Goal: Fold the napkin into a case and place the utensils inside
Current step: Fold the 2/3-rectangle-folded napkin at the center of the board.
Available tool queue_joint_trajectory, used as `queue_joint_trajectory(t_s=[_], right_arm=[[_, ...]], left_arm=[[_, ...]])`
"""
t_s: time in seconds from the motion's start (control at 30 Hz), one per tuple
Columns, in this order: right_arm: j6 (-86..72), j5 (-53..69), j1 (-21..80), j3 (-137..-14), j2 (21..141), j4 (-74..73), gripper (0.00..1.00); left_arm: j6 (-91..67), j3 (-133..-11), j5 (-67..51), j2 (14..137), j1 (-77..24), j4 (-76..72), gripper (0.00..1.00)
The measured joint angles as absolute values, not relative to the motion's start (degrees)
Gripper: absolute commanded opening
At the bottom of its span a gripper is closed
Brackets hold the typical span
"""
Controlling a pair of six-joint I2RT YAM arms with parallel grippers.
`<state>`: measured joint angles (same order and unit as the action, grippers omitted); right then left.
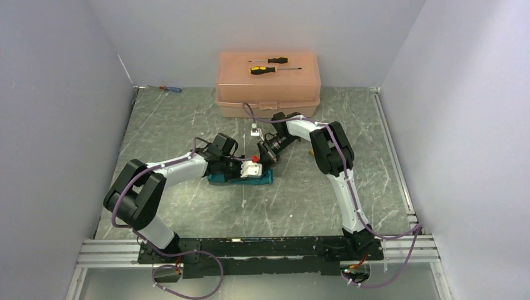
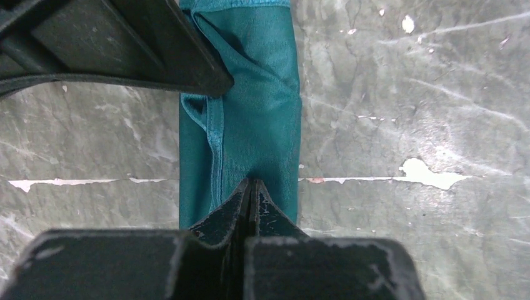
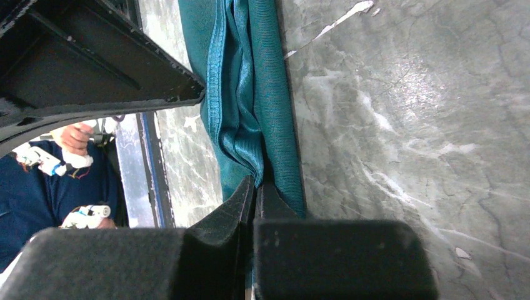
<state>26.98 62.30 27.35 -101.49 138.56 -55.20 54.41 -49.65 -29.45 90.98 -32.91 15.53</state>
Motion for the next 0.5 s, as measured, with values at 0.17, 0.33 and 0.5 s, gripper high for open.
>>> queue_joint_trajectory(t_s=[0.17, 0.33, 0.5], right_arm=[[27.0, 62.33, 27.35, -101.47, 138.56, -55.2, 0.0], [27.4, 62.72, 27.33, -101.16, 138.56, -55.22, 0.0], [27.92, 63.53, 27.22, -100.55, 138.54, -55.2, 0.0]], left_arm=[[55.46, -47.88, -27.31, 91.44, -32.62, 13.19, 0.03], [56.58, -47.09, -25.36, 91.79, -31.79, 12.6, 0.03], [56.75, -46.98, -24.51, 91.79, -31.33, 12.47, 0.03]])
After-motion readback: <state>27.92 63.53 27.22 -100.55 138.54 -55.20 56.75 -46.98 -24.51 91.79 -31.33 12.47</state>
